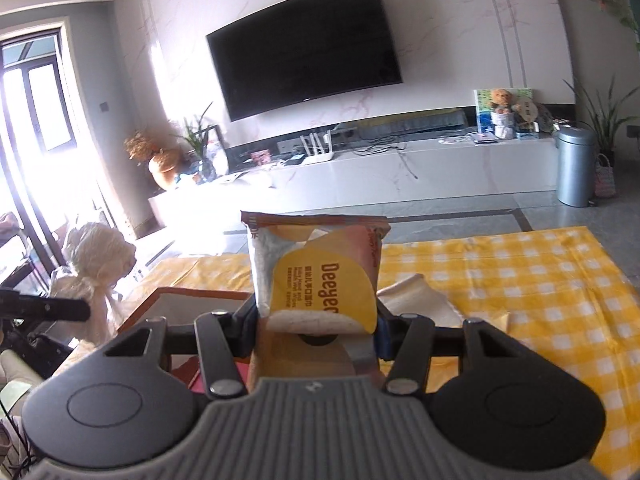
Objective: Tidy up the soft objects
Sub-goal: 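Carry the snack pack and the wrapped bundle over the white box with both tools, then lower the snack pack into the box and open the right tool while the left tool holds the bundle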
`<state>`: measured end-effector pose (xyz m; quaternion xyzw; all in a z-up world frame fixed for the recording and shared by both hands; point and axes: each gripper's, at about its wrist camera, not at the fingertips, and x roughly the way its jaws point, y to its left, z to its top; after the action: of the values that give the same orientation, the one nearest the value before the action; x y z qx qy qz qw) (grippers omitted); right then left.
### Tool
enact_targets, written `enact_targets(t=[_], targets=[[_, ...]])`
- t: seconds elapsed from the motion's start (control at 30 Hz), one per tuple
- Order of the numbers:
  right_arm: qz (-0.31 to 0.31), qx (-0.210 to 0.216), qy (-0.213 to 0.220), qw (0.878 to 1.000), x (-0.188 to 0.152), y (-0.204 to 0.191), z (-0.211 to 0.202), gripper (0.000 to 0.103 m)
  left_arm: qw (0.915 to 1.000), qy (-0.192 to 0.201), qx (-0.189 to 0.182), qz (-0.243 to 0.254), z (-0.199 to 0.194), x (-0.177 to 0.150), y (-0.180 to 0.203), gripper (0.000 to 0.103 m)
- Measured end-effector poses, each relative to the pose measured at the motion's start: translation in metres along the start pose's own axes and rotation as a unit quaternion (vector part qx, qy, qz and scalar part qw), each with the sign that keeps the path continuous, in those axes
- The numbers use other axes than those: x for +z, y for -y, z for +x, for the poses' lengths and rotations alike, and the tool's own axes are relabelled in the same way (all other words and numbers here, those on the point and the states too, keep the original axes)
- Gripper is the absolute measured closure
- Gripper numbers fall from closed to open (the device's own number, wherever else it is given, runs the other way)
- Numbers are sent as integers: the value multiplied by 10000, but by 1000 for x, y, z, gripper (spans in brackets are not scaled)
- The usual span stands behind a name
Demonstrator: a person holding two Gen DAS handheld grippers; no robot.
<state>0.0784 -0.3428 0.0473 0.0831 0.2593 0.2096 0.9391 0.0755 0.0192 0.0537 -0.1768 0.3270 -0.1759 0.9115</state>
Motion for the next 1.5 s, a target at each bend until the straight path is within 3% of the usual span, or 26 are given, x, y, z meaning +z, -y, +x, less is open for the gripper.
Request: enact_targets(t=[0.27, 0.4, 0.5, 0.87, 1.0, 1.27, 1.37, 1.5], targets=[[-321, 1403, -589, 9878, -4, -75, 42, 49, 9947, 697, 299, -698, -15, 4, -52, 62], [-68, 2031, -887, 9751, -3, -102, 69, 49, 9947, 690, 202, -740, -20, 0, -68, 62], [35, 2174, -1096, 9699, -6, -120, 90, 49, 9943, 697, 175, -783, -28, -5, -81, 62], [-207, 1503, -1893, 9701, -17, -157, 160, 49, 9925, 750, 130, -954, -39, -12, -102, 62], [-621, 1045, -2131, 9694, -19, -172, 179, 49, 9903, 661, -235, -1200, -38, -13, -114, 62], [-1294, 311, -2370, 9623, -30, -186, 213, 49, 9888, 707, -160, -1307, -43, -14, -123, 62], [-2231, -261, -2497, 9419, -39, -200, 234, 50, 9892, 711, -65, -1282, -45, -14, -126, 62], [-3320, -613, -2671, 9026, -49, -210, 265, 50, 9885, 774, 10, -1303, -50, -14, -133, 61]])
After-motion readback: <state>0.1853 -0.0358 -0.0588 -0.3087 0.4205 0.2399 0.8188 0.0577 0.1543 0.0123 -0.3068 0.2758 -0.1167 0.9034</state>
